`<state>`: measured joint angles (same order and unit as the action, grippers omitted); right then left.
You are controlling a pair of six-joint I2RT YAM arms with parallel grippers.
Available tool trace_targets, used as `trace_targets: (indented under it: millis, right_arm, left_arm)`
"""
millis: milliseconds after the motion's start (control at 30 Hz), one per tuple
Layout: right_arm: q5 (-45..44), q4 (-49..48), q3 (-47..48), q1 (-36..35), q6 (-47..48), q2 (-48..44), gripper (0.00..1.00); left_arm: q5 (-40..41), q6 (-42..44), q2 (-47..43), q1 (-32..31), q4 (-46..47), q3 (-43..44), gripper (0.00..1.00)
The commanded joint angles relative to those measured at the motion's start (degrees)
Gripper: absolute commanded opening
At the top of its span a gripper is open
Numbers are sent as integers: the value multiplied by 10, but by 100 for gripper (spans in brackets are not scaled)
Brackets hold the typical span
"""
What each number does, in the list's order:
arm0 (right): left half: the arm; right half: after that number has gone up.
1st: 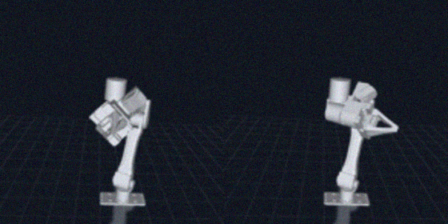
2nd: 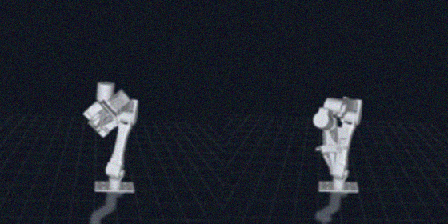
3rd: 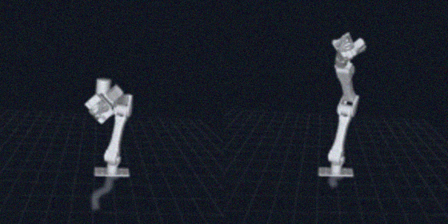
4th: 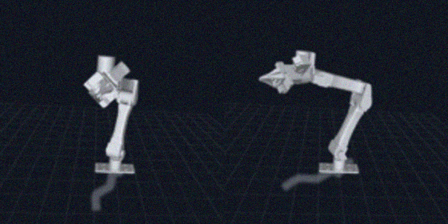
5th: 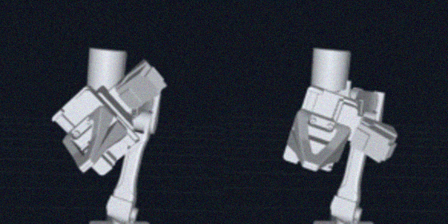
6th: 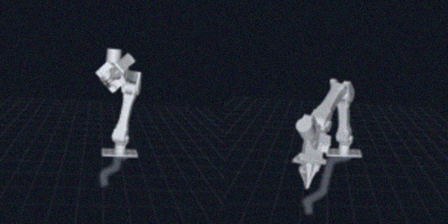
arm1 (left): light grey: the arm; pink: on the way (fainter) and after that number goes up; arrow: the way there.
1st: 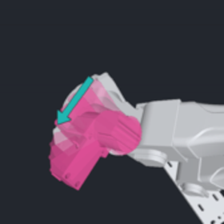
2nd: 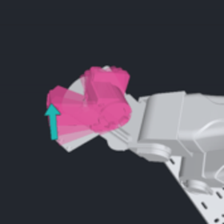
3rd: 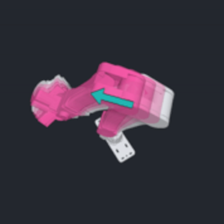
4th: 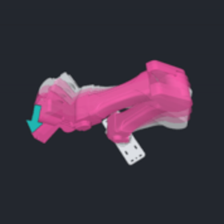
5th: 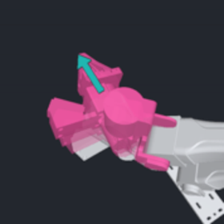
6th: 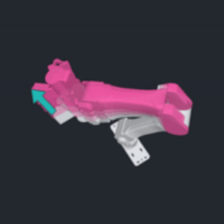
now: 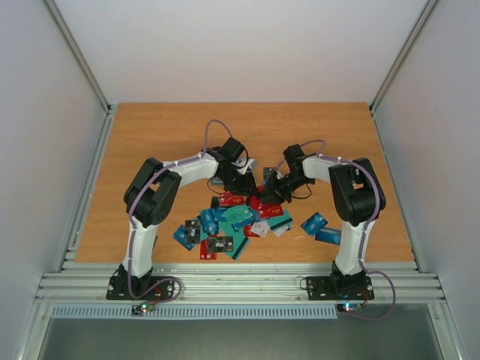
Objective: Put the credit cards into the card holder
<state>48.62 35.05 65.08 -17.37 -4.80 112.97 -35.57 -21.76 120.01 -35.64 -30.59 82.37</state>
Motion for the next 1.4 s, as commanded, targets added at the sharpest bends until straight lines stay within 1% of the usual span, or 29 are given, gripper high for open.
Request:
trace_targets:
  millis: [0,133,233,333,400,433,600,700,867,1000,1067,1167,1267,1367]
  right_arm:
    - [-41,-12,4,-6,-2,32,24]
    - [-40,-10,11,-6,-2,36,24]
    - [-39,-9,14,-6,-3,41,24]
    - [-39,-9,17,-6,-2,43,24]
    - [-39,-9,18,-6,-2,44,24]
    - [-39,-9,19,-6,-2,45,24]
    - [-39,-7,20,-6,-2,35,24]
    - [-35,-6,28,-6,-6,16,25]
    - [-25,-5,60,-6,-20,-15,28]
    - [-12,-16,88,-6,-43,-21,31]
    - [-4,-31,100,-6,-60,-19,33]
    - [8,-60,122,-6,-87,-8,35]
    - [15,-84,147,-6,-112,11,36]
    - [19,-109,172,-6,-137,35,36]
  left_arm:
    - [5,14,-28,-3,-6,4,31]
    - [18,21,-32,-3,-20,8,27]
    - [26,26,-37,-3,-25,7,21]
    - [32,28,-40,-3,-28,7,13]
    - [34,27,-41,-2,-28,8,4]
    - [35,26,-40,-3,-28,8,1]
    - [35,15,-43,1,-39,17,0]
    - [34,1,-66,14,-43,16,0]
    - [40,-10,-117,65,-40,5,0]
    - [38,-29,-142,108,1,-18,0]
    - [45,-40,-140,122,24,-22,0]
    - [42,-65,-107,135,33,9,0]
    - [36,-70,-80,144,40,32,0]
    - [30,-69,-65,158,52,33,0]
